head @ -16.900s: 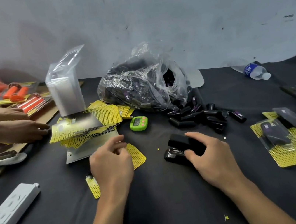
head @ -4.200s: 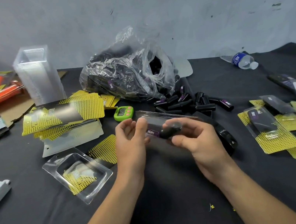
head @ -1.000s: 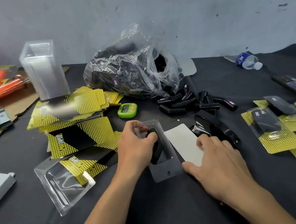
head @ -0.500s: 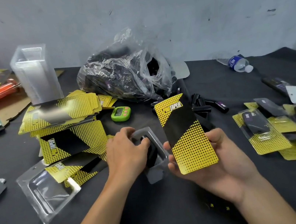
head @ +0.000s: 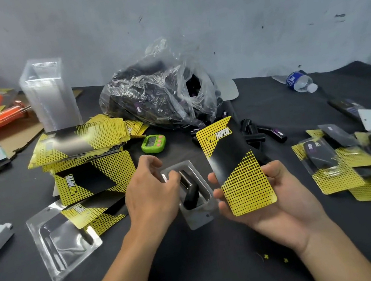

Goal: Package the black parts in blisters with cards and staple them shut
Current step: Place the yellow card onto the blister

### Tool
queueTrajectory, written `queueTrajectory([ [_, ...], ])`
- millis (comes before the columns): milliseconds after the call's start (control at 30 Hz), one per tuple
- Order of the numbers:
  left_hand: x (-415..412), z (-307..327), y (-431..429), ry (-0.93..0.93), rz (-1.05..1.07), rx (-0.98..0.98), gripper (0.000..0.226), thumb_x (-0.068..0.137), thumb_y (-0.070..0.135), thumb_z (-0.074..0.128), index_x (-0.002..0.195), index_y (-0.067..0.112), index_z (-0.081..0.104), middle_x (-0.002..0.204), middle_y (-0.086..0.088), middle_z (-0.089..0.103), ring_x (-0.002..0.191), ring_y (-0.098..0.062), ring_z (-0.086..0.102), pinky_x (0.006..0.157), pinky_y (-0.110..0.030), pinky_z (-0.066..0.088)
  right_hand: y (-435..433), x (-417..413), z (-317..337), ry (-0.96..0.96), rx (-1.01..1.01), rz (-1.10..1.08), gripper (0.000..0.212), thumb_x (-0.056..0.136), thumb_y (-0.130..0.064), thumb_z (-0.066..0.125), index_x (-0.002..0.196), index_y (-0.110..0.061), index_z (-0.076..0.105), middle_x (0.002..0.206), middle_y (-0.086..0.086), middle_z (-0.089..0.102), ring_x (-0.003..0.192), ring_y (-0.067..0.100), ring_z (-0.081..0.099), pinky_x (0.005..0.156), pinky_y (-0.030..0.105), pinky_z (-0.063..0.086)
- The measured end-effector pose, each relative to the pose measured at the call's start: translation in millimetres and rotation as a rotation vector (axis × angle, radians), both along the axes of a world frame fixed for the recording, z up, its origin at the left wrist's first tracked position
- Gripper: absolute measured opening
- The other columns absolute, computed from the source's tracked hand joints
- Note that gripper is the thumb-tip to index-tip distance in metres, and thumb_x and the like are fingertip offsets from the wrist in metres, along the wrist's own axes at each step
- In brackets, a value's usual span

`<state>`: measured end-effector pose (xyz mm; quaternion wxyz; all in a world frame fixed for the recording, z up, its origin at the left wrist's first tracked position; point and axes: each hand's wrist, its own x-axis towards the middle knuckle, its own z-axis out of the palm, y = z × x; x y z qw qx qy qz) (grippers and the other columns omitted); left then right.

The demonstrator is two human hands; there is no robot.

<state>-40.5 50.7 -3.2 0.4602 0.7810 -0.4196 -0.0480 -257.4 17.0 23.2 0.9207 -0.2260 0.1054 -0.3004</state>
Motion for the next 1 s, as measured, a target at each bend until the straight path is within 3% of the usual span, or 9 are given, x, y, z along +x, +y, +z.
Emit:
queueTrajectory([
  [67,-2,-2,3,-0.023,-0.021,0.036,0.021,0.087,0.036,0.07,0.095,0.033,0.05,0.075,0.01,0.058,0.07,-0.007,0.054,0.062,-0.035,0.038,-1,0,-1,-0.012,0.021,-0.002,0.069,0.071,-0.013,0.077,0.133,-0.003,0.048,0.139,0.031,0.056,0.113,0.045,0.061,0.106,0.053,0.049],
  [100,-3,-3,4,-0.042,-0.03,0.061,0.02,0.087,0.037,0.068,0.092,0.033,0.05,0.073,0.01,0.058,0.069,-0.007,0.054,0.06,-0.034,0.036,-1,0,-1,-0.008,0.01,0.008,0.066,0.07,-0.013,0.078,0.13,0.001,0.053,0.139,0.031,0.056,0.113,0.045,0.061,0.106,0.053,0.049],
  [200,-7,-4,4,-0.117,-0.034,0.144,0.017,0.085,0.043,0.066,0.08,0.033,0.053,0.067,0.012,0.058,0.068,-0.012,0.054,0.057,-0.032,0.032,2,-1,-2,0.04,-0.033,0.034,0.051,0.067,-0.016,0.079,0.112,0.008,0.07,0.135,0.03,0.058,0.104,0.041,0.063,0.092,0.046,0.054],
  [300,-10,-4,5,-0.149,-0.06,0.166,0.019,0.082,0.046,0.066,0.071,0.034,0.057,0.065,0.014,0.057,0.069,-0.016,0.056,0.058,-0.033,0.035,0,-5,-5,0.037,-0.005,0.025,0.065,0.069,-0.019,0.078,0.127,0.008,0.064,0.135,0.03,0.058,0.098,0.038,0.062,0.082,0.041,0.052],
  [433,-9,-6,4,-0.166,-0.153,0.173,0.01,0.081,0.041,0.07,0.081,0.034,0.064,0.068,0.015,0.063,0.073,-0.015,0.061,0.063,-0.033,0.046,0,-3,-5,0.037,-0.03,0.034,0.067,0.074,-0.024,0.069,0.132,0.009,0.063,0.13,0.03,0.06,0.097,0.036,0.061,0.081,0.038,0.051],
  [533,-9,-7,4,-0.18,-0.201,0.166,0.01,0.081,0.038,0.072,0.088,0.036,0.065,0.065,0.015,0.063,0.069,-0.011,0.06,0.061,-0.031,0.043,0,-2,-6,0.028,-0.039,0.032,0.066,0.079,-0.027,0.059,0.137,0.006,0.06,0.128,0.03,0.06,0.095,0.036,0.061,0.08,0.038,0.051],
  [800,-7,-7,6,-0.079,-0.146,0.141,0.029,0.08,0.044,0.069,0.095,0.04,0.045,0.061,0.008,0.061,0.064,-0.011,0.057,0.056,-0.032,0.036,-1,2,-11,0.035,-0.062,0.044,0.065,0.087,-0.031,0.039,0.136,0.006,0.06,0.122,0.031,0.06,0.092,0.035,0.057,0.077,0.037,0.044],
  [900,-3,-6,5,-0.086,-0.152,0.196,0.024,0.078,0.045,0.069,0.084,0.034,0.049,0.07,0.008,0.062,0.07,-0.015,0.058,0.058,-0.033,0.038,0,5,-11,0.066,-0.089,0.038,0.063,0.085,-0.031,0.047,0.134,0.005,0.063,0.123,0.03,0.061,0.093,0.035,0.058,0.078,0.037,0.045],
  [1000,-2,-6,2,-0.08,-0.178,0.228,0.018,0.077,0.039,0.07,0.073,0.031,0.054,0.073,0.009,0.063,0.072,-0.011,0.059,0.056,-0.029,0.039,-1,5,-9,0.066,-0.092,0.025,0.068,0.074,-0.028,0.074,0.131,0.006,0.064,0.126,0.03,0.062,0.095,0.036,0.06,0.08,0.037,0.049],
])
